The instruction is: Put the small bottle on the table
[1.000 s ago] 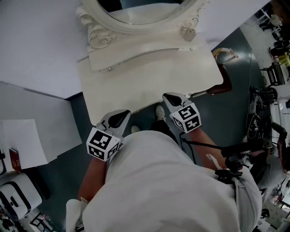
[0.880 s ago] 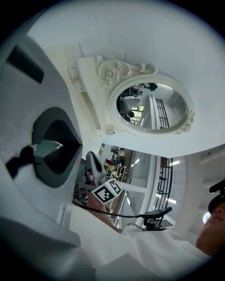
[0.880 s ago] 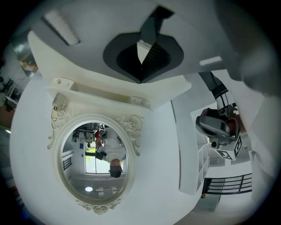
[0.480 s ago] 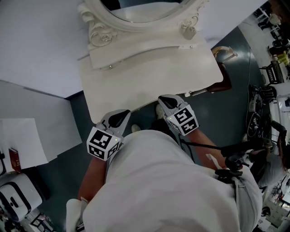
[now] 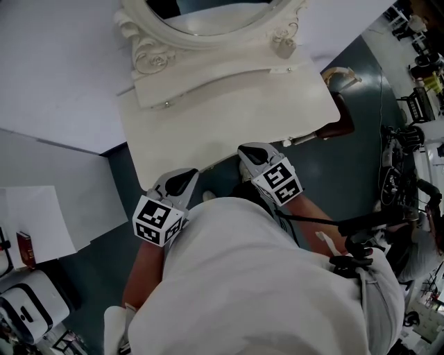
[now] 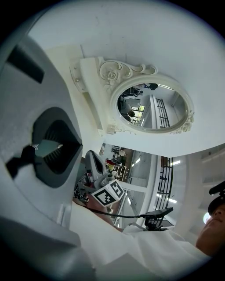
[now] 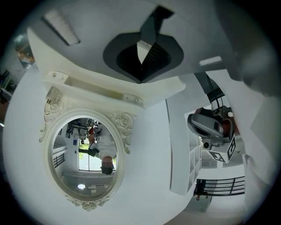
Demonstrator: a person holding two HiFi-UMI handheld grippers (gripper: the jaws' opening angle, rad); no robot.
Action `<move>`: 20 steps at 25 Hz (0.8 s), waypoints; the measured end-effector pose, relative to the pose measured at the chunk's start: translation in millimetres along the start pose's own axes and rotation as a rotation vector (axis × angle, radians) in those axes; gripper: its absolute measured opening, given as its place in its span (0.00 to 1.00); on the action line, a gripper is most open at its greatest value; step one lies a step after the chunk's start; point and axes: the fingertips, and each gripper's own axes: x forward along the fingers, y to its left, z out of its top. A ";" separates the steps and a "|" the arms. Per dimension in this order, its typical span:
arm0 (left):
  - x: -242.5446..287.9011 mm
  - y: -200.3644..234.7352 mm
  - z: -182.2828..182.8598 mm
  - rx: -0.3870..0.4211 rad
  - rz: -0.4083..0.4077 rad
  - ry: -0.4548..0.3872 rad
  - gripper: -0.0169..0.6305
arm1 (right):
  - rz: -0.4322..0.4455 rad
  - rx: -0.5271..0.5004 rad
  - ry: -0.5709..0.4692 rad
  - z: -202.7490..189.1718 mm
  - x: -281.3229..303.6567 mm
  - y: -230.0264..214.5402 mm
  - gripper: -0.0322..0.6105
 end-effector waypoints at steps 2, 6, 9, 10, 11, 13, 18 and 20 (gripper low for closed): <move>1.2 -2.6 0.6 0.004 -0.005 0.004 0.03 | -0.002 0.002 -0.001 -0.6 -2.3 -0.4 0.05; 4.2 -3.9 -1.3 0.012 -0.016 0.007 0.03 | -0.008 0.001 0.000 -3.3 -2.8 -0.1 0.05; 5.1 -4.0 -0.7 0.018 -0.023 0.012 0.03 | -0.015 0.002 0.000 -4.1 -3.4 -1.0 0.05; 5.4 -4.1 -0.3 0.020 -0.024 0.013 0.03 | -0.016 0.001 -0.001 -3.9 -3.7 -1.9 0.05; 5.6 -4.3 -0.3 0.020 -0.024 0.014 0.03 | -0.017 0.000 -0.003 -3.9 -4.0 -2.5 0.05; 6.5 -4.6 -1.9 0.018 -0.023 0.016 0.03 | -0.015 -0.002 -0.004 -4.0 -4.4 -2.8 0.05; 11.0 -6.1 -7.6 0.016 -0.027 0.027 0.03 | -0.017 -0.005 -0.001 -6.9 -6.0 -4.4 0.05; 11.7 -6.5 -9.2 0.016 -0.028 0.031 0.03 | -0.016 -0.003 0.001 -9.2 -5.9 -3.7 0.05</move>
